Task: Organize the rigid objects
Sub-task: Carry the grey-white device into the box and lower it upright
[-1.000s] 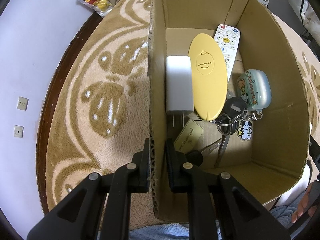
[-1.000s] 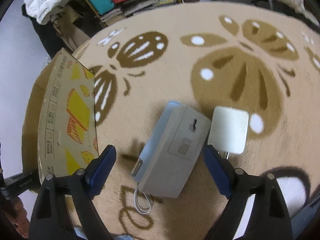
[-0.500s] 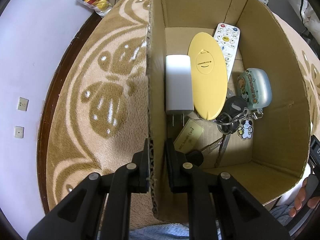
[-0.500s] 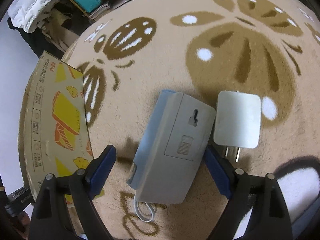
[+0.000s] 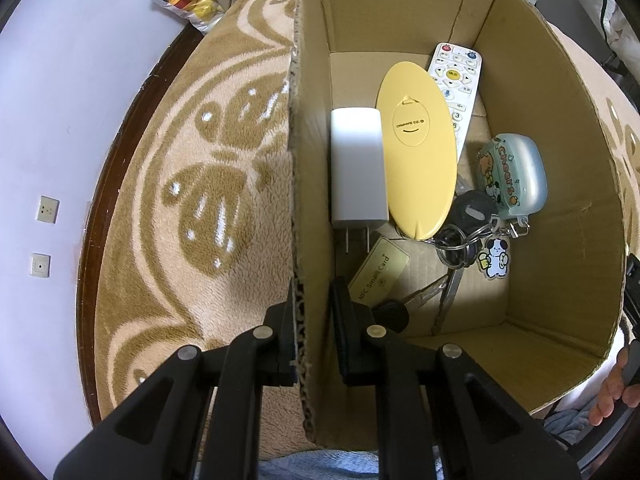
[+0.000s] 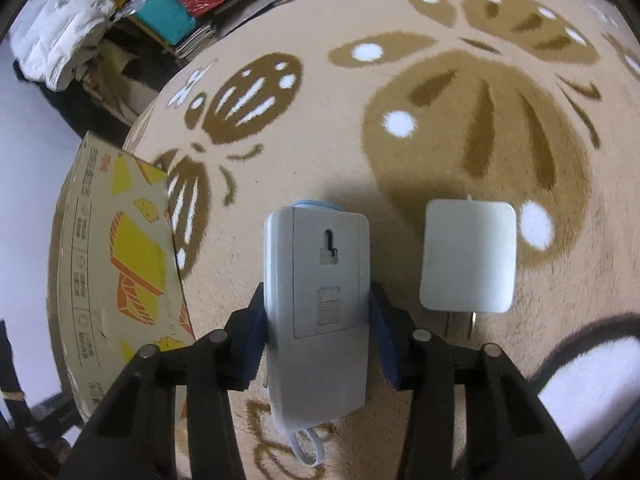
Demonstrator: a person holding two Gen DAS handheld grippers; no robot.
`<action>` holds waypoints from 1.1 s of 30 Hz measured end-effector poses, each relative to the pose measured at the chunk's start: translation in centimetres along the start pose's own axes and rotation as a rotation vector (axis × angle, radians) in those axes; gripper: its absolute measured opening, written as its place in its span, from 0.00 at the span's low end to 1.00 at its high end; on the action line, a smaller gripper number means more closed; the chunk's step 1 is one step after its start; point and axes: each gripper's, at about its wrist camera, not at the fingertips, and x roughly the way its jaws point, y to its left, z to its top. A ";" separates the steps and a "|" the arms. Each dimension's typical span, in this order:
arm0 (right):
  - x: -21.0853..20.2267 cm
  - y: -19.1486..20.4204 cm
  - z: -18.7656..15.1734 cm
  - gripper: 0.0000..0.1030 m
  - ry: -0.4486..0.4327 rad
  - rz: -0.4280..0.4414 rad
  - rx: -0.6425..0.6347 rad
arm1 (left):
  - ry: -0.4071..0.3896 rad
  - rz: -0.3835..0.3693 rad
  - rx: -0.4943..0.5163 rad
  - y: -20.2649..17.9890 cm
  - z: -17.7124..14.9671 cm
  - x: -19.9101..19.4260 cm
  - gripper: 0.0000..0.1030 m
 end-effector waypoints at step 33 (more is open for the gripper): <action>-5.2 7.7 2.1 0.49 -0.194 0.055 -0.255 | -0.001 0.002 0.000 0.0 0.0 0.0 0.14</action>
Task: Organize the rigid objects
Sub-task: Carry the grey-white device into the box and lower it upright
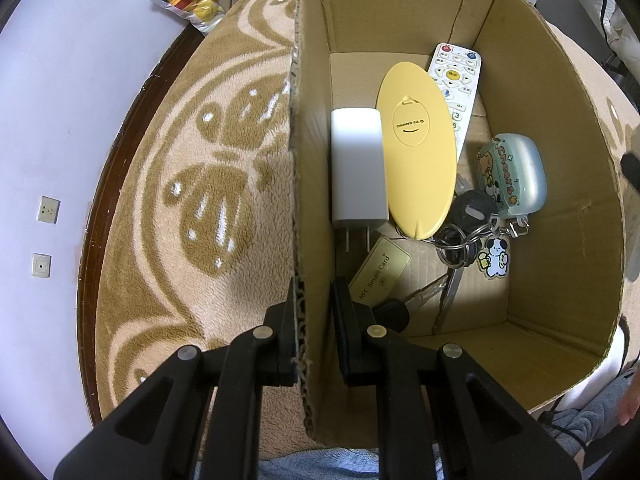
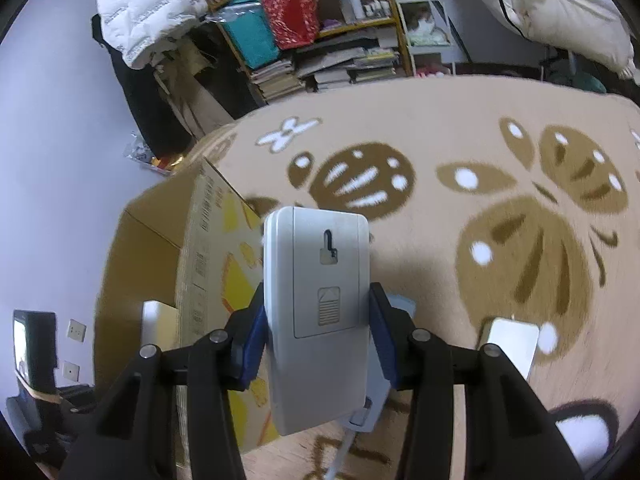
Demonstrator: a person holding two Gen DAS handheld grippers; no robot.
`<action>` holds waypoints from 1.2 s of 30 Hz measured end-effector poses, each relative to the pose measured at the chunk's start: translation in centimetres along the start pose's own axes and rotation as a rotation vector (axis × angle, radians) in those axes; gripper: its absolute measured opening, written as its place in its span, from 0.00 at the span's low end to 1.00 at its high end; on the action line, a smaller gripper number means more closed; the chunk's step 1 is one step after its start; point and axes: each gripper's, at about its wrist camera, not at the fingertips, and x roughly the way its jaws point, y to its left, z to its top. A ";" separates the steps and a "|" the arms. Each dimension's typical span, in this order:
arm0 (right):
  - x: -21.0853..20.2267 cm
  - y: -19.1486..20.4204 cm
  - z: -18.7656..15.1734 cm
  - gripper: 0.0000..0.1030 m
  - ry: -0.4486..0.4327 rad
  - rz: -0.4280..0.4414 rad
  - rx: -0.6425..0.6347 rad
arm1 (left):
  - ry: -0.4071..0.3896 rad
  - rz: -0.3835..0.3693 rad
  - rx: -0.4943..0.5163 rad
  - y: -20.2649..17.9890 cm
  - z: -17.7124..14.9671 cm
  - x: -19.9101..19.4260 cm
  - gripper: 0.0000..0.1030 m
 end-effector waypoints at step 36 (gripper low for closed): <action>0.0 11.3 0.7 0.49 0.006 0.132 -0.175 | 0.001 0.000 0.001 0.0 0.0 0.0 0.14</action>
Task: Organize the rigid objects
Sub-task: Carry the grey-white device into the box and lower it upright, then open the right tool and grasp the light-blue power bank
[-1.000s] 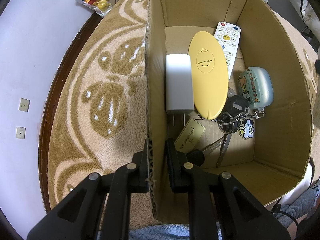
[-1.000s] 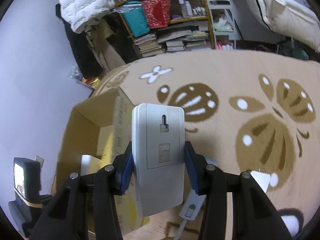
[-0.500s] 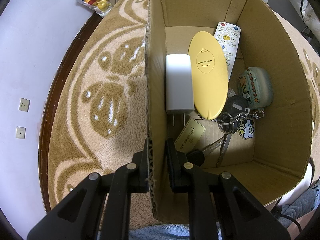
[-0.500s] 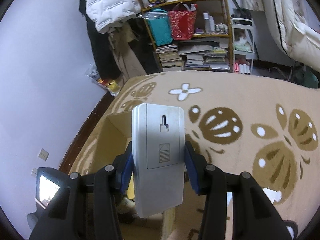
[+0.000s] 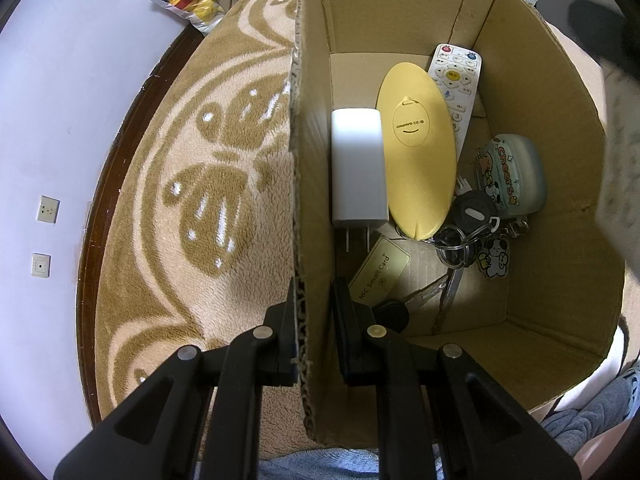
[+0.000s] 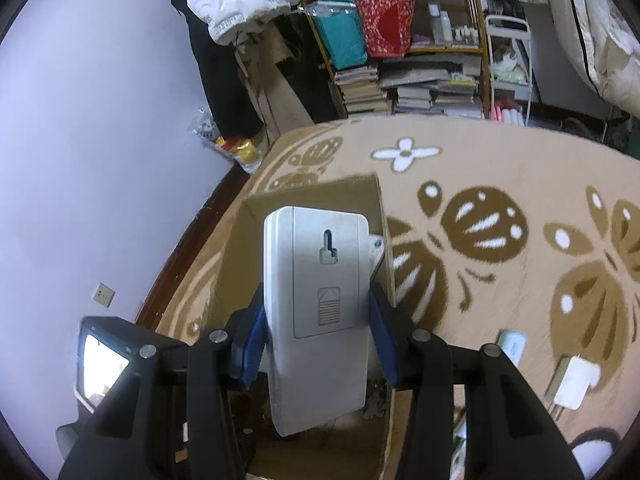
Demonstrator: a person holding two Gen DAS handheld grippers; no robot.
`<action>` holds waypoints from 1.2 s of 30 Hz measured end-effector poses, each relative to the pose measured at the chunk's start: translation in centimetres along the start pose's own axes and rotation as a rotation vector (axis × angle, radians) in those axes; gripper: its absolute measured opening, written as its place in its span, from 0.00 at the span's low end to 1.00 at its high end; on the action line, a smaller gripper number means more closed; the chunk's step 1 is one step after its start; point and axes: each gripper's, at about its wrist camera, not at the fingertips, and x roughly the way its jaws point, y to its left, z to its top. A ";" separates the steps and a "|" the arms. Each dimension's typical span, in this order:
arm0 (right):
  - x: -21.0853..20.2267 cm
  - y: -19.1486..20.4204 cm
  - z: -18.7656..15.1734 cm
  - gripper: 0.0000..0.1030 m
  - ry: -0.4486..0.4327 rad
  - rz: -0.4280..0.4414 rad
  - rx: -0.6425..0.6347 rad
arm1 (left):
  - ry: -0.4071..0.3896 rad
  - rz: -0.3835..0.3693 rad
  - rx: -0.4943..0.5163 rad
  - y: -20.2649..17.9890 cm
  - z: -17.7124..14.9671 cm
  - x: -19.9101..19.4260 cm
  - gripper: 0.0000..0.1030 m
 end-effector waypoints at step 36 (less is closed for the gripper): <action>1.2 -0.3 -1.1 0.54 0.052 -0.008 -0.029 | 0.002 -0.014 -0.011 0.2 0.1 0.2 0.15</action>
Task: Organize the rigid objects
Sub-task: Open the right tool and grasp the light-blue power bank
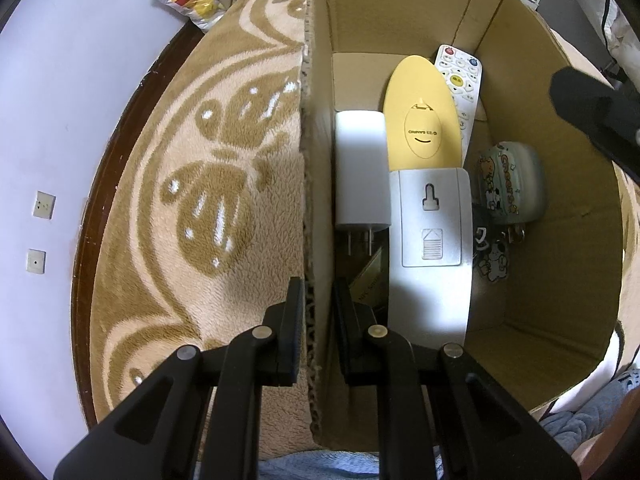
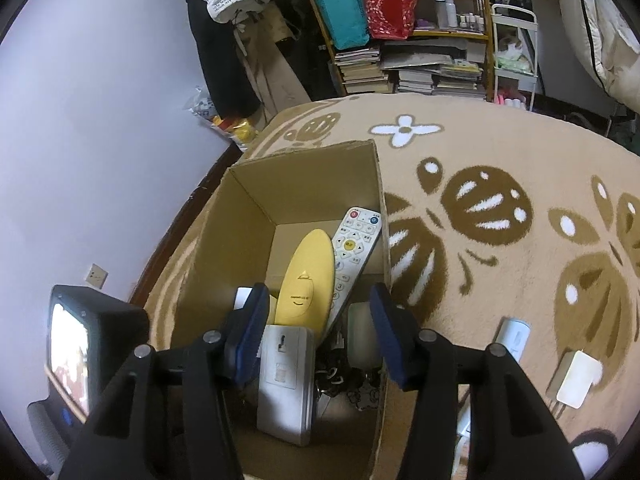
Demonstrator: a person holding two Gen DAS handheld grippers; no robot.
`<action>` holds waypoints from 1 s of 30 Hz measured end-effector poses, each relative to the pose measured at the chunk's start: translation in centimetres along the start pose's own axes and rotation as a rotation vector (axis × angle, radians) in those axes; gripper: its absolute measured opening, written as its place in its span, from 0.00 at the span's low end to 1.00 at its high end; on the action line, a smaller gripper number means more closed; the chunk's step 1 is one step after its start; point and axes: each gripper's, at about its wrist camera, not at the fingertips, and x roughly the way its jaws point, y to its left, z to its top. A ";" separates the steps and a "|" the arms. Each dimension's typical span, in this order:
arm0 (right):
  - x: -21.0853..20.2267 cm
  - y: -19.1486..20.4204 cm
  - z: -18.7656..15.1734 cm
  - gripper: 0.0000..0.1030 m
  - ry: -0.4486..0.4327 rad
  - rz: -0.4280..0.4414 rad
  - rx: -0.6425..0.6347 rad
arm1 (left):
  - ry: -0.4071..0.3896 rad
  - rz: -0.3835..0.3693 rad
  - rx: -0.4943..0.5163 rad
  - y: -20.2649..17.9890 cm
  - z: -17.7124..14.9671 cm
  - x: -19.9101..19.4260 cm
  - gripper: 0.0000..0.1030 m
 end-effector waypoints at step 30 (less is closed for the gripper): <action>-3.1 -7.9 -2.3 1.00 -0.066 -0.242 0.050 | 0.001 0.007 0.003 0.1 0.0 0.0 0.15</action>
